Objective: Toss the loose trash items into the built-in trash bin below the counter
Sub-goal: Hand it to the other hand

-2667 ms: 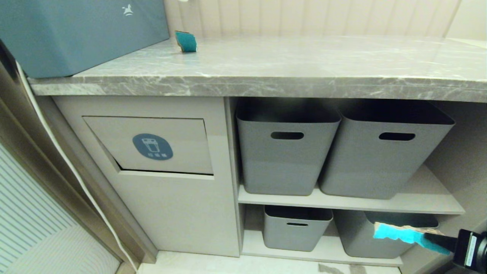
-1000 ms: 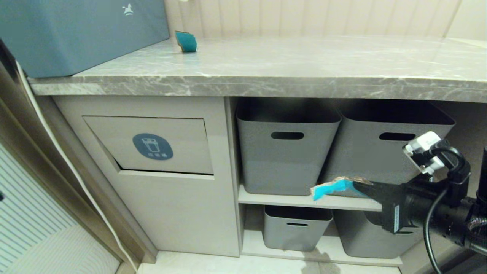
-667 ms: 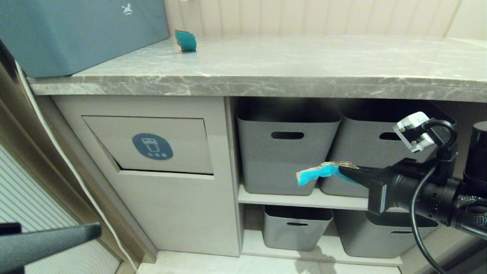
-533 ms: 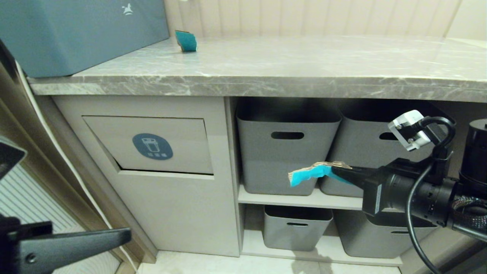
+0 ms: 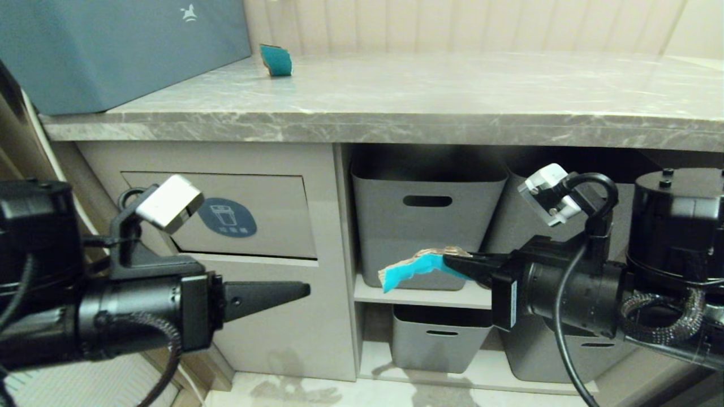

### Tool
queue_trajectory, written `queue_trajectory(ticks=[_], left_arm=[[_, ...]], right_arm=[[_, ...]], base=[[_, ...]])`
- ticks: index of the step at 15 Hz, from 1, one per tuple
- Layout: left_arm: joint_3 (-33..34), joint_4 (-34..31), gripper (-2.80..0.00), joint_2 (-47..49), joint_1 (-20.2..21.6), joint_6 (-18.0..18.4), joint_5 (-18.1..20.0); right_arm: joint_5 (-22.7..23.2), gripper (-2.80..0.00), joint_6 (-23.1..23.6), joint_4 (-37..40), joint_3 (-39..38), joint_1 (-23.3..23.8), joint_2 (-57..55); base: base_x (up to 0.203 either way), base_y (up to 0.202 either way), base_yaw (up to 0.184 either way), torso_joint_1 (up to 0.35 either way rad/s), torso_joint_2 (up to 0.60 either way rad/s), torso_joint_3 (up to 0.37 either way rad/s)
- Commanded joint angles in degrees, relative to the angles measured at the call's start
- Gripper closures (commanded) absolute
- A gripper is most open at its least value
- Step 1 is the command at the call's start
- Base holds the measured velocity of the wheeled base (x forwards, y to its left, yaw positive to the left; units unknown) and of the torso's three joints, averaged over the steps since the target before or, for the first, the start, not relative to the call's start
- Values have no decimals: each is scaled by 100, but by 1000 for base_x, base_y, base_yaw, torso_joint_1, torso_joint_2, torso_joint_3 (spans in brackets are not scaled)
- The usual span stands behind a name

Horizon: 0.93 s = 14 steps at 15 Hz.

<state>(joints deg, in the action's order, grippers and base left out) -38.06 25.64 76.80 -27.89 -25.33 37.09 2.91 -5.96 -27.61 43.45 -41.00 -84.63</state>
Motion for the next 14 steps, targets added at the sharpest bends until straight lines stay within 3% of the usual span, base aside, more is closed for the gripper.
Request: queue_trajectory(ticks=[1,7,14], left_arm=[[-100,279,-280,744,-34,-5,11],[-160,932,-280,1392,-208,-12,0],[-336,961,-280,1586,-595,17,-9]], right_arm=[[7,0,-11,-17,99,-113,-215],[3,0,-54,-8,103,-367,-333],[-1,0,-54,-17,269,-566,-503]], base=[[0,0,0,0,0,0],[0,0,0,0,0,0],[0,0,0,0,0,0]])
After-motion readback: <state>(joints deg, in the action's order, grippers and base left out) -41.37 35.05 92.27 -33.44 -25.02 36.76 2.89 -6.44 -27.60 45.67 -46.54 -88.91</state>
